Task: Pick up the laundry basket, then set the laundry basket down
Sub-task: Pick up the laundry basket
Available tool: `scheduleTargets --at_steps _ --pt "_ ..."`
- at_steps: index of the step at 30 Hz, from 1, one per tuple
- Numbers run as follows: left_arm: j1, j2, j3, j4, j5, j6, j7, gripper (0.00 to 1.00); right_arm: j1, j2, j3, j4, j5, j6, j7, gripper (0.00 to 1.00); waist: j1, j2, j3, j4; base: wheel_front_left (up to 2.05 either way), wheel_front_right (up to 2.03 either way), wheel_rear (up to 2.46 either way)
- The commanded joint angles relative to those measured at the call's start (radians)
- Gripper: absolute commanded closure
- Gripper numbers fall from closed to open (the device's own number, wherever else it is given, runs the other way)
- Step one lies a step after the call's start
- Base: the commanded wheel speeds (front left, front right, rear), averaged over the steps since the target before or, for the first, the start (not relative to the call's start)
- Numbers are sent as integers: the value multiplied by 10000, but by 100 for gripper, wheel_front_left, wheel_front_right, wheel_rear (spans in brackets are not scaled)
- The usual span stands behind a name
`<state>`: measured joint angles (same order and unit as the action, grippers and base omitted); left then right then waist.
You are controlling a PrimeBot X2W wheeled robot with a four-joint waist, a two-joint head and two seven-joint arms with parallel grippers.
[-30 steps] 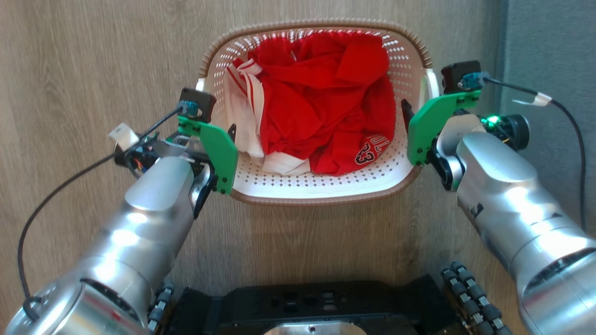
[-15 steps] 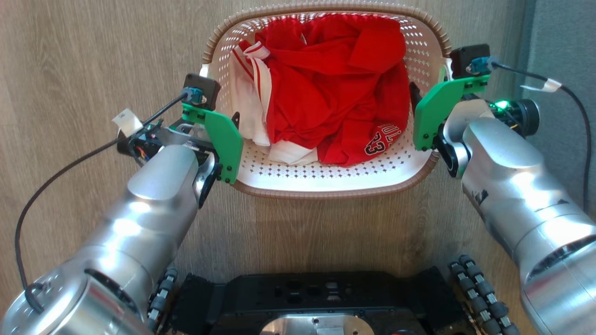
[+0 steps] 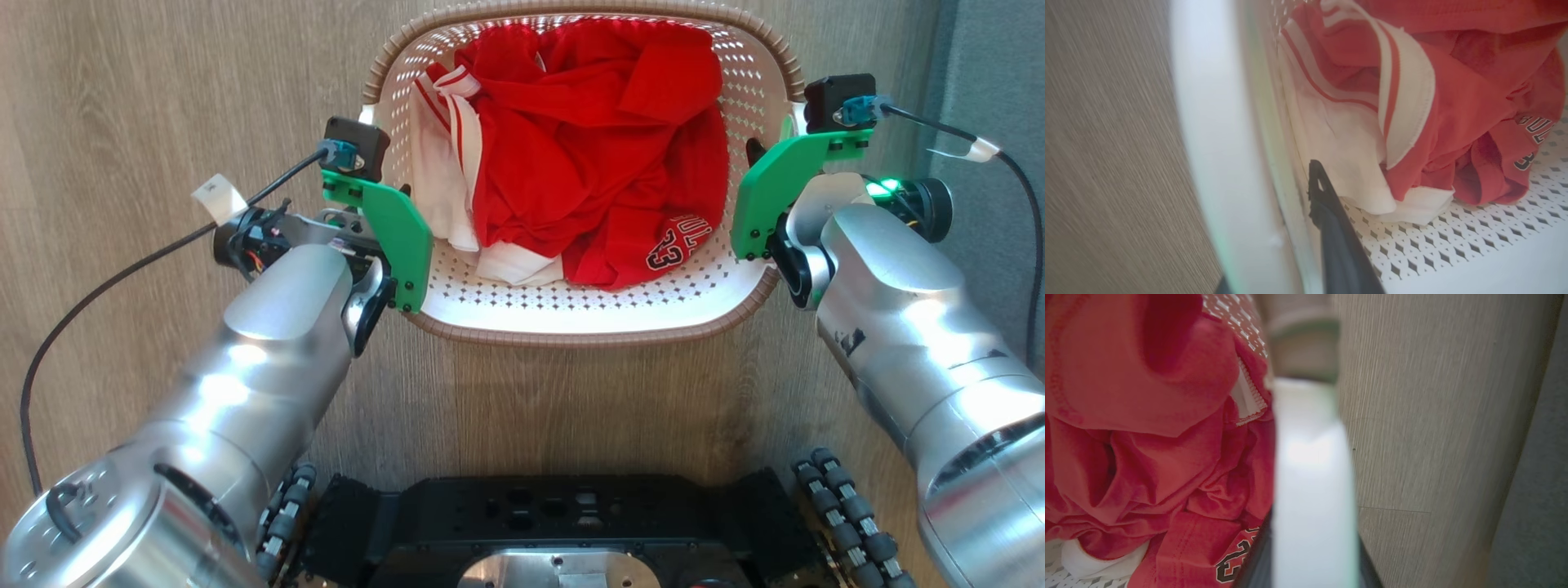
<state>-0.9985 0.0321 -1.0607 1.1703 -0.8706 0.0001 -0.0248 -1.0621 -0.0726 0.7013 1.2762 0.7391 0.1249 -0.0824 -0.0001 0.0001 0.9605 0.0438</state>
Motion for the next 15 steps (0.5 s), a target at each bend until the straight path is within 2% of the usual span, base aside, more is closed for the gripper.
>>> scheduleTargets --at_steps 1,15 --pt "100 181 -153 -15 10 -10 49 100 434 156 303 -35 -88 58 -87 100 1 -1 -31 27 0 0 0" --pt "123 181 -1459 -175 -243 -512 659 100 885 88 1022 -32 188 58 971 100 1 -1 -1075 103 0 0 0"
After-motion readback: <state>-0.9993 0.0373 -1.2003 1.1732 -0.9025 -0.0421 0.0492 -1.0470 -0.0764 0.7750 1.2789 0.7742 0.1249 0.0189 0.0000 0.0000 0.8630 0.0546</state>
